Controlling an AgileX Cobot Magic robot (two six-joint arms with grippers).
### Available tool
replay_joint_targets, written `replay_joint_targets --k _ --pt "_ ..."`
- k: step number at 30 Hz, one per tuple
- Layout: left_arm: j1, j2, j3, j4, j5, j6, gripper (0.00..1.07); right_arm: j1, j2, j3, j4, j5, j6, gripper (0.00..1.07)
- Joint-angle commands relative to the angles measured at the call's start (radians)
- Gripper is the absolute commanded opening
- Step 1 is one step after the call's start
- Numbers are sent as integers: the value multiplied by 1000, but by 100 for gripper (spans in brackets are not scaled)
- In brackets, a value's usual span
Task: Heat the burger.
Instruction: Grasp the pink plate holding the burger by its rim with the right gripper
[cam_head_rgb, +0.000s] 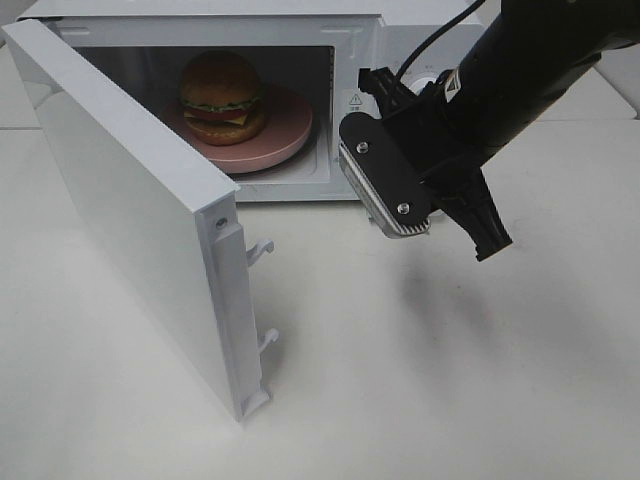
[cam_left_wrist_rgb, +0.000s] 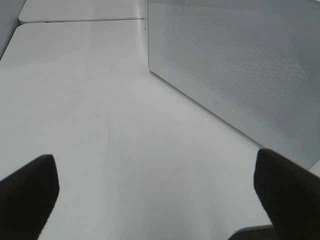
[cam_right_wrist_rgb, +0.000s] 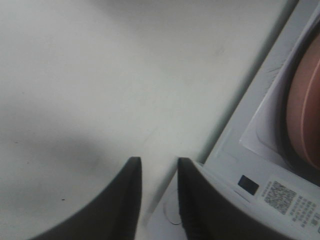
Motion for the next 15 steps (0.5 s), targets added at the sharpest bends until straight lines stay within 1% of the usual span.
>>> replay_joint_targets --k 1,2,3,4,5,6,7,8,15 --pt "4 -15 2 -1 -4 -3 98 -1 -9 -4 -5 -28 -12 47" --pt "4 -15 2 -1 -4 -3 98 0 -9 -4 -10 -30 1 64" --pt "4 -15 2 -1 -4 -3 98 0 -9 -4 -9 -32 9 73" --pt "4 -15 2 -1 -4 -3 98 0 -9 -4 -9 -32 9 73" --pt "4 -15 2 -1 -4 -3 98 0 -9 -4 -6 -46 23 86" --pt "4 -15 2 -1 -4 -3 98 0 -9 -5 -1 -60 39 91" --pt "4 -15 2 -1 -4 -3 98 0 -9 -5 -1 -60 39 91" --pt "4 -15 2 -1 -4 -3 98 0 -7 -15 5 -82 86 97" --pt "4 -15 2 -1 -4 -3 98 5 28 -59 -2 -84 122 96"
